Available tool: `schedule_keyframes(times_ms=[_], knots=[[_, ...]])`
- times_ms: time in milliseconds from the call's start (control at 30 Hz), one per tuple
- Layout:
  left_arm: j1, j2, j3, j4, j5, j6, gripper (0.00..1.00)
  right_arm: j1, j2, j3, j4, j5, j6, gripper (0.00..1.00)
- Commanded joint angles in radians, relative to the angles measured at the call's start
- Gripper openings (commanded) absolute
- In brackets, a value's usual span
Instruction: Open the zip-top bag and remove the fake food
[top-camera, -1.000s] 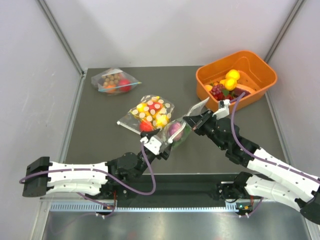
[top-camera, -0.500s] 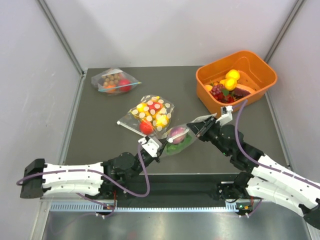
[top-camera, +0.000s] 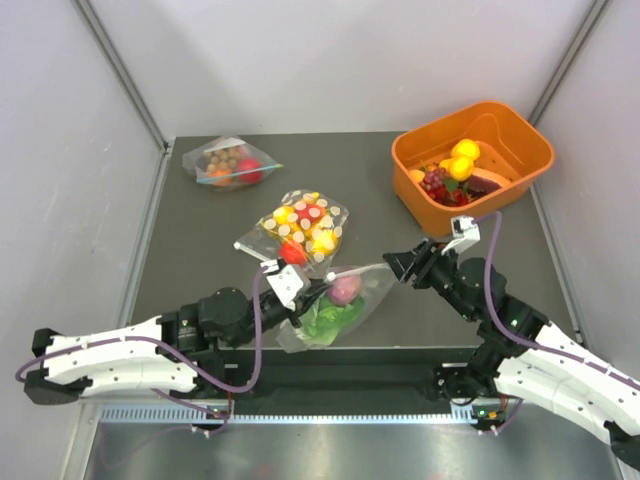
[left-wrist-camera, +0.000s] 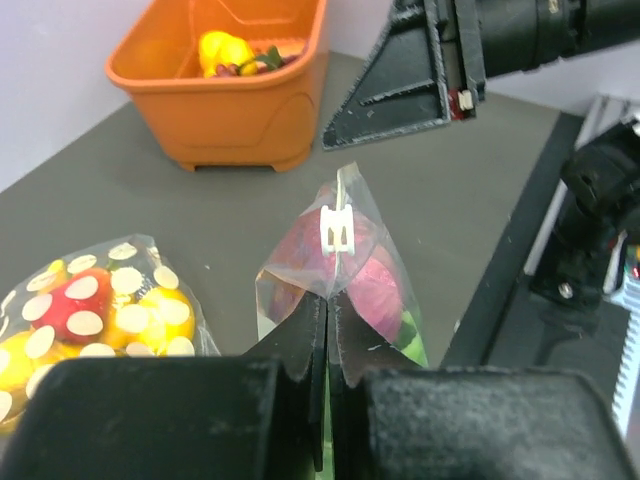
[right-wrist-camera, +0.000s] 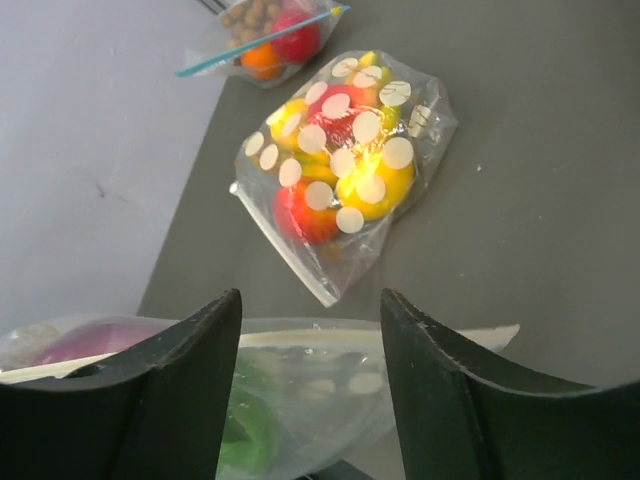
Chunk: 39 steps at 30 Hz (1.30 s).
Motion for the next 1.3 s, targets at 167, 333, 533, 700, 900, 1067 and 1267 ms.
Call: schedule_keyframes(times_ms=[167,333,533,700,900,1067,1267], knots=[[0.041,0.035,0.174,-0.255,0.277,-0.027,0.0,0.002,-0.077,0.066,-0.003,-0.159,-0.31,0.66],[0.138,0.103,0.234,-0.31,0.483,-0.028,0.0,0.002,-0.109,0.105,0.043,-0.332,-0.466,0.69],[0.368,0.204,0.261,-0.303,0.836,-0.027,0.0,0.003,-0.051,0.177,0.064,-0.443,-0.565,0.7],[0.414,0.296,0.313,-0.33,0.971,0.004,0.0,0.005,0.004,0.18,0.129,-0.559,-0.591,0.71],[0.422,0.364,0.341,-0.375,1.011,0.038,0.0,0.008,0.101,0.166,0.193,-0.628,-0.602,0.71],[0.446,0.344,0.314,-0.361,1.012,0.036,0.0,0.026,0.084,0.12,0.241,-0.644,-0.586,0.71],[0.496,0.337,0.286,-0.332,1.057,0.024,0.0,0.046,0.012,0.054,0.265,-0.67,-0.534,0.71]])
